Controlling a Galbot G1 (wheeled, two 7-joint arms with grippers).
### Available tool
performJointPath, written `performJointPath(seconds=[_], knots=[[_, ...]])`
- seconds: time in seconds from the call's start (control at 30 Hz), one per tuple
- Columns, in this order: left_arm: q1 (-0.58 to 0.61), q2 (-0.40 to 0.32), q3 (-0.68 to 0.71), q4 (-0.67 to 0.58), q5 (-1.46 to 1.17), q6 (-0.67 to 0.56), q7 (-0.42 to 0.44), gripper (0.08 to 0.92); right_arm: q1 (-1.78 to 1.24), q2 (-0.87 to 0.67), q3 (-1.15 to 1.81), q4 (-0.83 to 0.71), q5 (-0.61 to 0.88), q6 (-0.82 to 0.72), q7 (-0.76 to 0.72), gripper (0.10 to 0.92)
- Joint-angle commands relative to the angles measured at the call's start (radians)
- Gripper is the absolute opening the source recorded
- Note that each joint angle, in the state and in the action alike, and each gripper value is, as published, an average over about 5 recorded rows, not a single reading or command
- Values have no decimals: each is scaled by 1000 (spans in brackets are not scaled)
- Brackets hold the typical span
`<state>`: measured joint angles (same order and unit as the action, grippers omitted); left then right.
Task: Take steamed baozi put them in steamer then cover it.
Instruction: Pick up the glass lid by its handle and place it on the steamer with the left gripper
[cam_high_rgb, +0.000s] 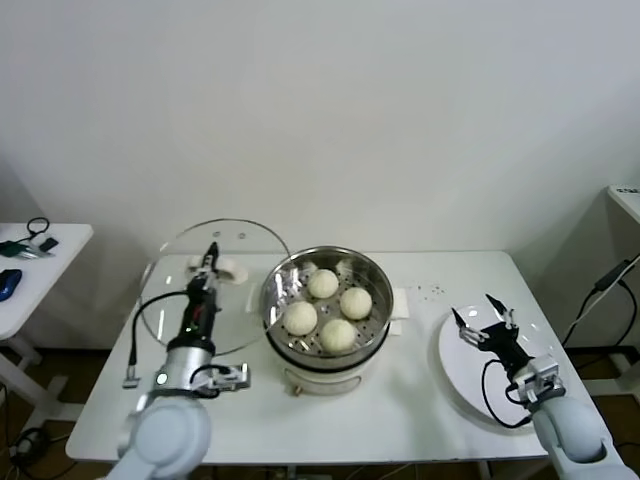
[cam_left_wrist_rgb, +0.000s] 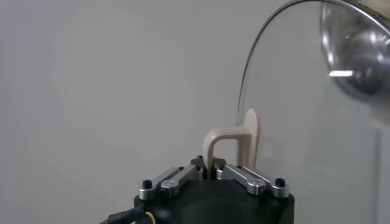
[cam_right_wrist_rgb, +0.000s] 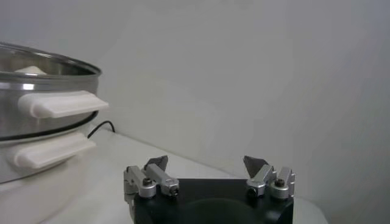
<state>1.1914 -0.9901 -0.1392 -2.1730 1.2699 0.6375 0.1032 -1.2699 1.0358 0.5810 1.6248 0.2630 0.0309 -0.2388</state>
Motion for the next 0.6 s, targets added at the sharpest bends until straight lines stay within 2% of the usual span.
performJointPath(seconds=[0.03, 0.2, 0.37, 0.6], knots=[[-129, -179, 240, 47, 217, 98, 273, 153, 7, 5, -4, -13, -9, 2, 1, 823], [-138, -310, 272, 71, 316, 103, 332, 153, 5, 11, 0, -17, -18, 5, 1, 823], [-194, -350, 306, 89, 343, 133, 376, 153, 6, 23, 0, -17, -32, 6, 5, 823], [-229, -438, 332, 162, 381, 148, 375, 153, -2, 30, 11, -17, -41, 10, 8, 823]])
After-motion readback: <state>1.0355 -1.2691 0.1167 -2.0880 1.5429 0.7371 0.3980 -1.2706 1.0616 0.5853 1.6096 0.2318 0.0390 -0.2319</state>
